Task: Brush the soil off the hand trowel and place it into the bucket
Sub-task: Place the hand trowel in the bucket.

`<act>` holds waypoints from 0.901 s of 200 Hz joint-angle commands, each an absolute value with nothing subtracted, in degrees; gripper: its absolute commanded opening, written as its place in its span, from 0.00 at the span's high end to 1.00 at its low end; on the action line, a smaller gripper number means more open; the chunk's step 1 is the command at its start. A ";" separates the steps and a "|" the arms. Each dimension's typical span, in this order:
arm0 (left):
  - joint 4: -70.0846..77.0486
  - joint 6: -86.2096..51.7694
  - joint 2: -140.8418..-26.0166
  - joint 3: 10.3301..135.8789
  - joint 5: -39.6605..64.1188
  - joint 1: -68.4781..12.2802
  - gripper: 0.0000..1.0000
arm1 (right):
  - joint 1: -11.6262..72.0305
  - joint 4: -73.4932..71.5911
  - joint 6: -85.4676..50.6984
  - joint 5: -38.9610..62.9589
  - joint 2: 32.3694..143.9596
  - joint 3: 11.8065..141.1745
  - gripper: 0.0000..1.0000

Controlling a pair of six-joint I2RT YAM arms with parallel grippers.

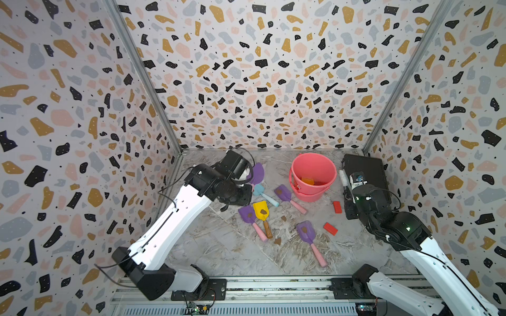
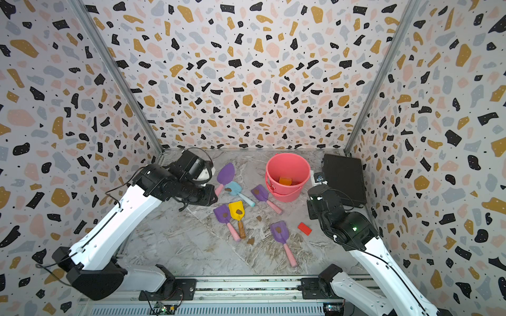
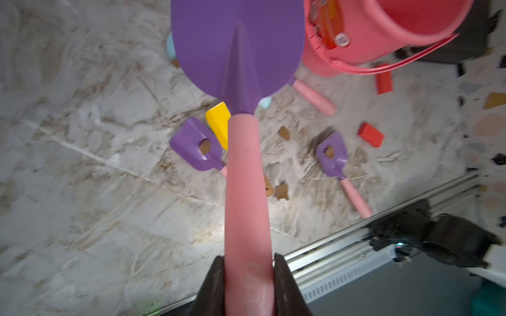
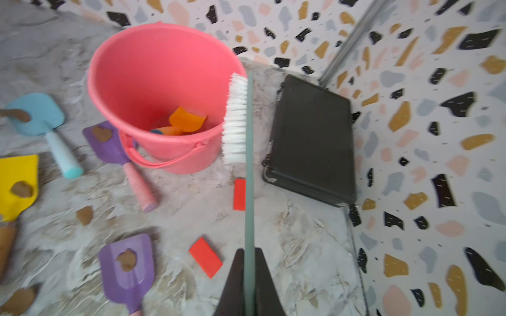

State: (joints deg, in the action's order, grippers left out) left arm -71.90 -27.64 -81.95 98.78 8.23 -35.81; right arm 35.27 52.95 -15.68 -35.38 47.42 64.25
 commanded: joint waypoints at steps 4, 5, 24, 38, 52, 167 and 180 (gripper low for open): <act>-63.28 -35.42 -88.42 107.33 19.01 -36.30 1.00 | 35.51 55.50 -19.33 -44.93 45.76 65.96 1.00; -63.06 -35.77 -88.55 107.72 19.26 -36.30 1.00 | 35.51 55.52 -19.46 -44.83 45.69 65.98 1.00; -59.47 -43.30 -93.74 112.92 21.60 -36.54 1.00 | 35.44 55.90 -22.43 -42.42 44.86 65.76 1.00; -56.16 -48.81 -96.99 115.75 23.23 -36.64 1.00 | 35.39 55.85 -25.23 -40.90 43.80 64.80 1.00; -53.09 -55.66 -100.14 118.08 24.52 -36.89 1.00 | 35.38 55.90 -27.46 -41.59 42.88 63.18 1.00; -20.17 -100.09 -126.02 132.04 36.34 -43.73 1.00 | 35.43 63.69 -39.98 -34.19 33.41 56.43 1.00; -17.07 -103.59 -126.69 131.40 35.59 -44.68 1.00 | 35.39 65.38 -41.24 -33.56 32.35 56.42 1.00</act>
